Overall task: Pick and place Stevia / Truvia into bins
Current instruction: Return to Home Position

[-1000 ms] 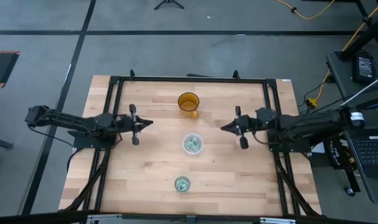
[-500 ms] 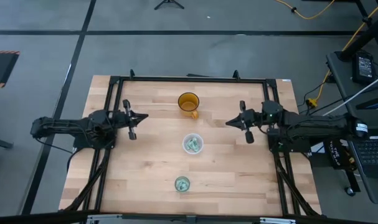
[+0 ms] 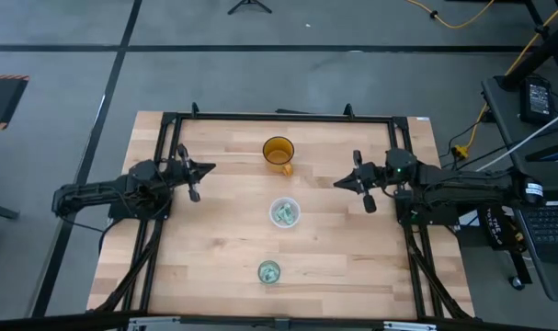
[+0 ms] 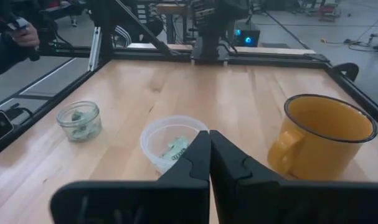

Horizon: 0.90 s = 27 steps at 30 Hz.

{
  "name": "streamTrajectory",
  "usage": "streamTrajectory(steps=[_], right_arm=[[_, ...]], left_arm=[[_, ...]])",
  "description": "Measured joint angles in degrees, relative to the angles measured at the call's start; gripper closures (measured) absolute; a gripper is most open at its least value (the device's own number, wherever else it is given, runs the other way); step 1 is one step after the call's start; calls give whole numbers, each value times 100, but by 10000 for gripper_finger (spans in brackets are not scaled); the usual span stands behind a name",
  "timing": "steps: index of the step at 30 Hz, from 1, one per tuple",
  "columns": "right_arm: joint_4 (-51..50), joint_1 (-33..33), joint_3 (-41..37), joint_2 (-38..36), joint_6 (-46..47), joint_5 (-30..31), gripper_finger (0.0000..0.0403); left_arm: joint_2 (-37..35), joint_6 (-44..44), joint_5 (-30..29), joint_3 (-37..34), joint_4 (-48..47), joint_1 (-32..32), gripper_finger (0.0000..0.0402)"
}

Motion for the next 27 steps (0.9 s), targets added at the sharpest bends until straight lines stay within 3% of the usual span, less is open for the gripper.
streamTrajectory(steps=[8, 17, 27], right_arm=[[180, -36, -17, 0, -168, -18, 402], [2064, -200, -1093, -53, 208, -252, 402], [1968, -835, -1521, -898, 260, -760, 402]], left_arm=[[8, -14, 259, 0, -37, 292, 399], [22, -98, 594, 0, -96, 386, 399], [24, -599, 560, -1, -91, 384, 393]])
